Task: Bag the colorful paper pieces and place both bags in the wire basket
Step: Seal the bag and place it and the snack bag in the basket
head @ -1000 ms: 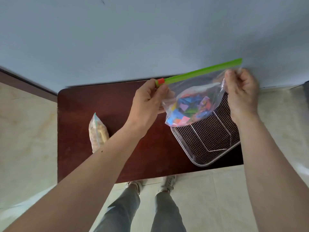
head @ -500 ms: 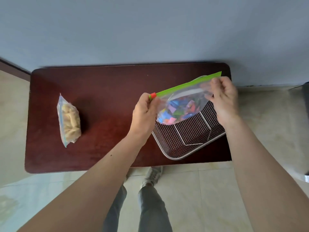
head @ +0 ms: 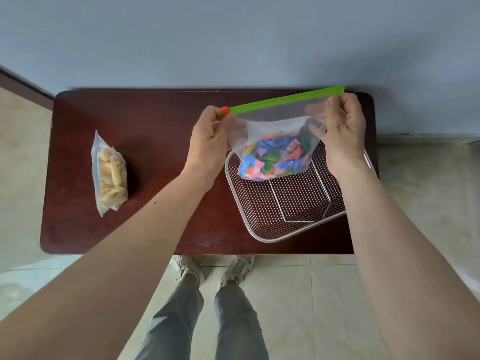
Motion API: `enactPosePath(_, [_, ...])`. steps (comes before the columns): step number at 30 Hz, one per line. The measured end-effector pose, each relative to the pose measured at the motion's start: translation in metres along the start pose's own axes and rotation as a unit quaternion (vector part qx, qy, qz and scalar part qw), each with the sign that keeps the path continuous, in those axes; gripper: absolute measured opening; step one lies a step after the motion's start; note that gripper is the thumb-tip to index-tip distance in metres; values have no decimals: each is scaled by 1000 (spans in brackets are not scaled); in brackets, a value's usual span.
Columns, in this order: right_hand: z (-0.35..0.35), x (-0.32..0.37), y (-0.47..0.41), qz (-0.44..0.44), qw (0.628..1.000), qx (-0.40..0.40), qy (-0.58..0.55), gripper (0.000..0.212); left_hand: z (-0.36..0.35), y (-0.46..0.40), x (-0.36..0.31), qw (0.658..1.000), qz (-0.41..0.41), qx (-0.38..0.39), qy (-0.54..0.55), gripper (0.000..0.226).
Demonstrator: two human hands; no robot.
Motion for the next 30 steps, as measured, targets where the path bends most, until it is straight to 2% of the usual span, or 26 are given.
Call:
enactPosePath(7, [12, -14, -1, 2, 1000, -9, 22, 11, -5, 5, 6, 1000, 1, 11, -1, 14])
enactPosePath(12, [13, -6, 7, 18, 1000, -9, 13, 24, -1, 12, 11, 999, -1, 36, -7, 7])
enactPosePath(14, [13, 0, 10, 25, 1000, -16, 5, 22, 1, 15, 10, 999, -4, 46, -19, 4])
enactPosePath(17, [11, 11, 13, 41, 999, -20, 7, 18, 2, 21, 9, 997, 2, 62, -44, 13])
enactPosePath(23, [12, 22, 24, 57, 993, -76, 70, 28, 9, 34, 3, 995, 15, 97, -35, 27])
enactPosePath(26, [15, 35, 32, 90, 978, -127, 137, 43, 19, 39, -3, 995, 8, 95, -24, 26])
enactPosePath(30, [1, 62, 46, 146, 957, -165, 191, 37, 47, 45, -5, 996, 4, 81, -35, 26])
Point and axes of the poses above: each hand's wrist, its own y-axis away from the middle knuckle, its own z-axis out of the back of the hand, x = y × z, the point moved 8 cm from there along -y, towards the middle knuckle, and after that the axes turned 5 degrees about x, right-handed, at the moved point
